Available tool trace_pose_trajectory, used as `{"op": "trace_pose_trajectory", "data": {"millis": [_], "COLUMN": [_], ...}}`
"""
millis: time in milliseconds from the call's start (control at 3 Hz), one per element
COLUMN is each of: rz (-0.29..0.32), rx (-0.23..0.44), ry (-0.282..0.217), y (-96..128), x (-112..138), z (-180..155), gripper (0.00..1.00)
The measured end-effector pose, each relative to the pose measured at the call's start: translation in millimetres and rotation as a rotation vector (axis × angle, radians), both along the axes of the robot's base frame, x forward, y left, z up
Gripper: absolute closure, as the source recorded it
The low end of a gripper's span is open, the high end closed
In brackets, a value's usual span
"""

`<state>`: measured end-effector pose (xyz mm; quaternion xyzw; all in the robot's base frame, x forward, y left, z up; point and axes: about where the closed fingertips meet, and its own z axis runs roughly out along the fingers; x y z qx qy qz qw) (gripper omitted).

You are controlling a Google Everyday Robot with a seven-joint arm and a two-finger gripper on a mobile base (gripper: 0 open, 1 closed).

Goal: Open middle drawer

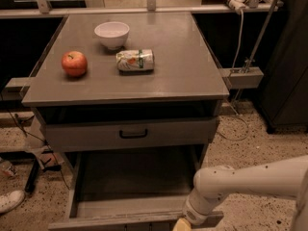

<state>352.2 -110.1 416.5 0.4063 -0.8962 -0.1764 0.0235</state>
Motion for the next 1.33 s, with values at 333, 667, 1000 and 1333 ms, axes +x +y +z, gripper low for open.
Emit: {"op": "trace_pose_trajectory", "data": {"millis": [333,667,1000,1333], "rz": [-0.003,-0.030,-0.040,-0.040], "rx": [-0.013,-0.031,-0.034,-0.034], "ry": [0.012,0.022,0.030,0.030], "y": [-9,-28,-27,-27], "x": [-9,-26,-36,-36], "z": [1,6,12,12], "gripper": [0.00,0.00,0.00,0.00]}}
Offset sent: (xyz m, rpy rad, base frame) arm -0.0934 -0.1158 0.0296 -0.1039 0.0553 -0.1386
